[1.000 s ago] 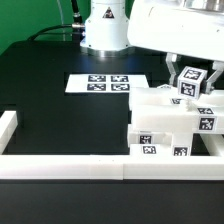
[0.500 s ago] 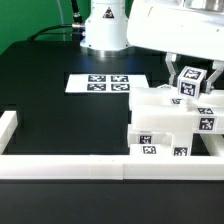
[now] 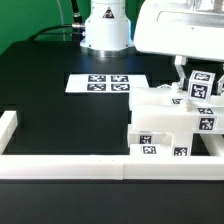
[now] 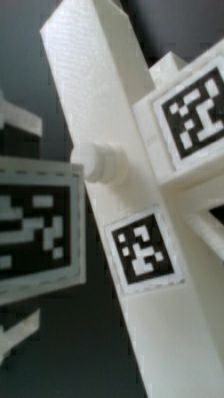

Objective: Assemble chair

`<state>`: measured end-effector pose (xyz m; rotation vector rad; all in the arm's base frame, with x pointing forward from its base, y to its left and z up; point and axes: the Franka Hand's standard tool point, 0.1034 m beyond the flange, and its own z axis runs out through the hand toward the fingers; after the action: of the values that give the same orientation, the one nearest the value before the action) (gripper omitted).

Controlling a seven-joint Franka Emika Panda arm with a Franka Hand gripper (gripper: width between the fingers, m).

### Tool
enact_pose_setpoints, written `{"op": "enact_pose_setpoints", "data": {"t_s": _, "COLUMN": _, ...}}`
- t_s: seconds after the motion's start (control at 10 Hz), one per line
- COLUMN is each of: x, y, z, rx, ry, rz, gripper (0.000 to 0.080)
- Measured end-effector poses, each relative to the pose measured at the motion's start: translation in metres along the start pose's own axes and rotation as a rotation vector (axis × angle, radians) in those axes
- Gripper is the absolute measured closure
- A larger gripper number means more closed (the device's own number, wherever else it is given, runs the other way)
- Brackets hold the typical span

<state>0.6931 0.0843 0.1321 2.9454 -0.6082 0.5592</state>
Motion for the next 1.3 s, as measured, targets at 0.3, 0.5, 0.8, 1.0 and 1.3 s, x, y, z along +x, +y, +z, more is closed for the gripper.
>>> {"op": "enact_pose_setpoints", "data": {"t_s": 0.3, "x": -0.003, "y": 0.002, "z": 0.004, "rx": -0.005, "ry": 0.015, "rz": -0.062, "gripper": 0.0523}}
{"op": "enact_pose_setpoints", "data": {"t_s": 0.5, "x": -0.001, "y": 0.012, "z": 0.007, "rx": -0.006, "ry": 0.026, "rz": -0.086, "gripper": 0.0523}}
{"op": "enact_pose_setpoints", "data": {"t_s": 0.8, "x": -0.002, "y": 0.012, "z": 0.008, "rx": -0.006, "ry": 0.025, "rz": -0.087, "gripper": 0.0523}}
{"op": "enact_pose_setpoints", "data": {"t_s": 1.0, "x": -0.001, "y": 0.016, "z": 0.009, "rx": -0.005, "ry": 0.033, "rz": -0.118, "gripper": 0.0523}}
{"op": "enact_pose_setpoints", "data": {"t_s": 1.3, "x": -0.004, "y": 0.018, "z": 0.011, "rx": -0.006, "ry": 0.034, "rz": -0.119, "gripper": 0.0523}}
